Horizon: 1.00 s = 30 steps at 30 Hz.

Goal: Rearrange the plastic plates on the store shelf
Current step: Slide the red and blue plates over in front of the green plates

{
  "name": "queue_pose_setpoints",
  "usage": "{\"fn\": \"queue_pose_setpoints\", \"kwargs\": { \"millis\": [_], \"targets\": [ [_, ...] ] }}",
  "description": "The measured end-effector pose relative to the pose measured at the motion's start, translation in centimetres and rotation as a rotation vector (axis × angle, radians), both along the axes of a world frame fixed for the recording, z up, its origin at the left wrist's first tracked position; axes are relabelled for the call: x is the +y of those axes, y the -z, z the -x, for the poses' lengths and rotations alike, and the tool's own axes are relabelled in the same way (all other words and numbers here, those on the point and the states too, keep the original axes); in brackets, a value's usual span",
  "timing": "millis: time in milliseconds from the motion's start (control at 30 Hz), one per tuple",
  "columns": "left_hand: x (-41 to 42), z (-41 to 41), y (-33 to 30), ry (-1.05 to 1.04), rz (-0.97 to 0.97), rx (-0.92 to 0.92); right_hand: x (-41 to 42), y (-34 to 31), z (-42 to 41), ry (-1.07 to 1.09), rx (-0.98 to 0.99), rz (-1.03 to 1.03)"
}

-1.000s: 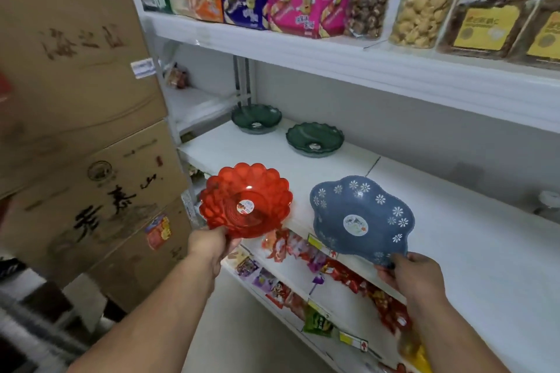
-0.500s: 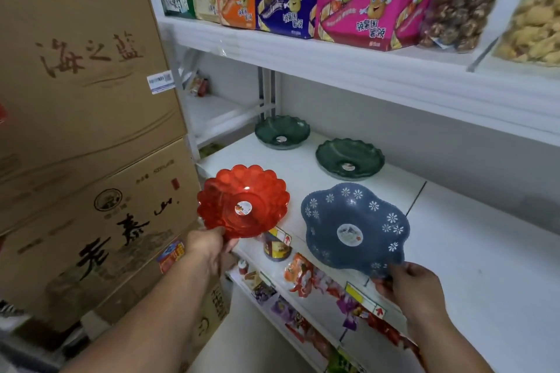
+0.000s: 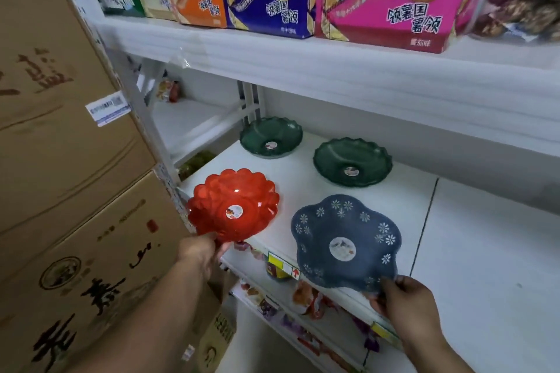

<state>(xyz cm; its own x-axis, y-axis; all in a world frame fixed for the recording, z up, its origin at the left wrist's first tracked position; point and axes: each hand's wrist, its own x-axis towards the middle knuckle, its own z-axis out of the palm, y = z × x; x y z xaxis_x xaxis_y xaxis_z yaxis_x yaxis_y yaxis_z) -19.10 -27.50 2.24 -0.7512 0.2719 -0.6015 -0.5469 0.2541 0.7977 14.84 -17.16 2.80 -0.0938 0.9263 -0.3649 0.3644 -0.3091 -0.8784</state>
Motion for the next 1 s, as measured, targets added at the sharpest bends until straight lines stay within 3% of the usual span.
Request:
{"fn": "queue_pose_setpoints", "kwargs": {
  "millis": [200,433,600,1000],
  "targets": [
    [2.1,5.3,0.9,0.123,0.028,0.050,-0.5,1.1,4.9,0.045,-0.057,-0.006],
    [3.6,10.5,2.6,0.204,0.046,0.045,-1.1,1.1,9.2,0.143,0.021,-0.003],
    [4.2,11.8,2.4,0.237,0.069,0.039,-0.5,1.4,10.5,0.176,-0.106,-0.051],
    [5.4,14.6,3.5,0.307,0.029,0.022,-0.5,3.6,13.6,0.297,0.060,0.055]
  ]
}}
